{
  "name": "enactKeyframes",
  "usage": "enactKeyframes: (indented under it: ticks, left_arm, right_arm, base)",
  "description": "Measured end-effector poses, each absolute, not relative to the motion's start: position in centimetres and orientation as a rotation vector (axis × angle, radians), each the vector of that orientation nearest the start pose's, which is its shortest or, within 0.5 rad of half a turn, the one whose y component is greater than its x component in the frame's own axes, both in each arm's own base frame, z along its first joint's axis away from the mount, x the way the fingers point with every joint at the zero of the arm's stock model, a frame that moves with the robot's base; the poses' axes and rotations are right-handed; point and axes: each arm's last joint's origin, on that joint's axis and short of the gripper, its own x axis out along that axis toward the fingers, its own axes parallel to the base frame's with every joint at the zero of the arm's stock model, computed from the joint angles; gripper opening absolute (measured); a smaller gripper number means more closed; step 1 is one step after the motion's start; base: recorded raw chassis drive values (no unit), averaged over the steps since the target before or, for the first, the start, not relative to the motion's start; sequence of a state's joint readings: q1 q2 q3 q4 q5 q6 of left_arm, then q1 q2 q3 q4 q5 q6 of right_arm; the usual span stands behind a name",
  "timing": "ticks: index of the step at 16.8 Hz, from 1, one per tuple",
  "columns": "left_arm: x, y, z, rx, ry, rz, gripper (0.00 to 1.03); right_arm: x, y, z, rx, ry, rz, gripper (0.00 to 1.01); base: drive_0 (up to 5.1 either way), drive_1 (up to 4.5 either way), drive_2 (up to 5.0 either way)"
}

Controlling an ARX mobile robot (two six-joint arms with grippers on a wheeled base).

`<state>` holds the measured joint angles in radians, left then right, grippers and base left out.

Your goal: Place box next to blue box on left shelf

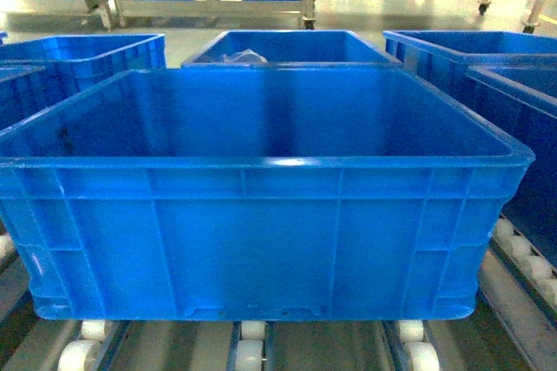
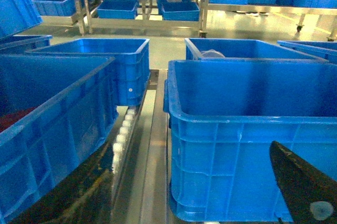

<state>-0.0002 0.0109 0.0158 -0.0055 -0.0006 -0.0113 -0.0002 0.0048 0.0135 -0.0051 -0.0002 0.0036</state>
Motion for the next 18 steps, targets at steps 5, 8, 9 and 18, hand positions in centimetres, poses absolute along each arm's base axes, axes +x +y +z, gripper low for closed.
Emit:
enactKeyframes:
  ticks: [5, 8, 9, 18]
  left_arm:
    - [9.74, 0.00, 16.75, -0.010, 0.001, 0.000, 0.98]
    - [9.74, 0.00, 16.75, -0.010, 0.001, 0.000, 0.98]
    - [9.74, 0.00, 16.75, -0.010, 0.001, 0.000, 0.98]
    - [9.74, 0.00, 16.75, -0.010, 0.001, 0.000, 0.98]
  right_arm:
    - [9.72, 0.00, 16.73, 0.004, -0.004, 0.000, 0.98]
    - [9.72, 0.00, 16.73, 0.004, -0.004, 0.000, 0.98]
    - [9.72, 0.00, 16.73, 0.004, -0.004, 0.000, 0.98]
    - [9.72, 0.00, 16.73, 0.004, -0.004, 0.000, 0.98]
  base:
    - [0.0, 0.00, 0.0]
    - [0.0, 0.00, 0.0]
    - [0.0, 0.00, 0.0]
    - [0.0, 0.00, 0.0]
